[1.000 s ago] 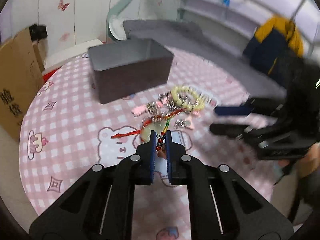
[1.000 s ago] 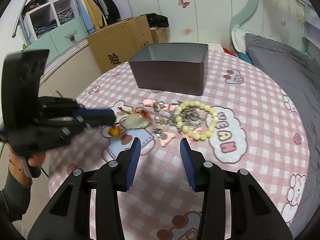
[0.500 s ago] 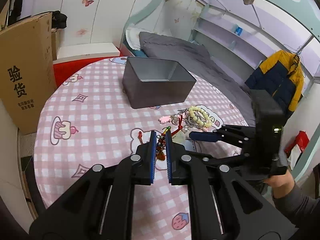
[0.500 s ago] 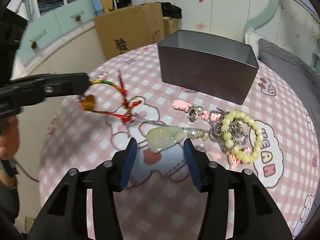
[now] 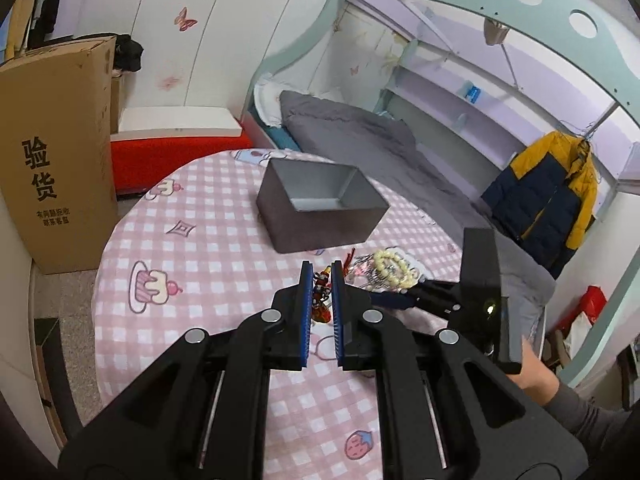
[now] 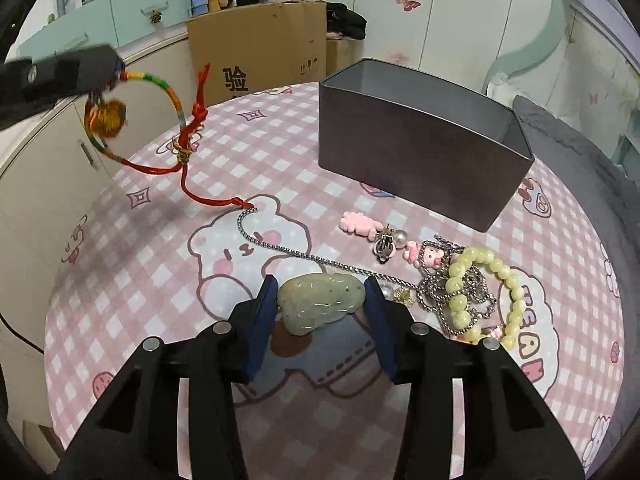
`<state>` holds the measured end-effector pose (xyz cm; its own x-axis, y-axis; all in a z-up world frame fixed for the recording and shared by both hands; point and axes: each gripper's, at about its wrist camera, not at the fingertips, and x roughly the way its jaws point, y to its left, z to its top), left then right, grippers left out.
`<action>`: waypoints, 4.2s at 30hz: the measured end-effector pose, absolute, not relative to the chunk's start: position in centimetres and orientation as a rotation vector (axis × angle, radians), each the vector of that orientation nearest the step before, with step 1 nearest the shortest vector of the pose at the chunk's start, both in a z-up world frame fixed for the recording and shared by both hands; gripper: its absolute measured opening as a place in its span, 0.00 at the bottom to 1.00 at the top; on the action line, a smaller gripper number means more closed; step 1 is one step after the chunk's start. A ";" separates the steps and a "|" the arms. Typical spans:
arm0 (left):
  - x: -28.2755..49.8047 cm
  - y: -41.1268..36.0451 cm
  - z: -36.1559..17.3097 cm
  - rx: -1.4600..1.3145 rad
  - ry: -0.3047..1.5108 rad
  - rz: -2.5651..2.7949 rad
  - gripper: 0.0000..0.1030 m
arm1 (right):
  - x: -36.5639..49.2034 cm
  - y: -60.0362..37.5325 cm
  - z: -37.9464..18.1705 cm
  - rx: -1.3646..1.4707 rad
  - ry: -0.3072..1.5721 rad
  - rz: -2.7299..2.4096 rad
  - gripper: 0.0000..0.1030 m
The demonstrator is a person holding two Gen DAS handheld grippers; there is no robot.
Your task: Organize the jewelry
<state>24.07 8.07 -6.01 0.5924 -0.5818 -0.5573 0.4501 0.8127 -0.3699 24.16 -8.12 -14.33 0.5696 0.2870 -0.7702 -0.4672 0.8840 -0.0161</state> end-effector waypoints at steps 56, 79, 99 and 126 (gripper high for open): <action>39.2 -1.9 -8.0 -0.113 0.901 -0.524 0.53 | 36.6 -12.8 -8.5 -0.014 0.876 0.440 0.40; 26.5 2.0 -9.1 0.012 0.817 -0.437 0.54 | 21.1 -13.4 -12.5 -0.160 0.851 0.437 0.34; 28.4 0.3 -11.6 -0.060 0.914 -0.487 0.54 | 22.7 -14.3 -12.6 -0.155 0.822 0.431 0.19; 30.6 -6.6 -14.6 0.304 0.910 -0.497 0.21 | 24.9 -18.0 -8.9 -0.001 0.767 0.483 0.19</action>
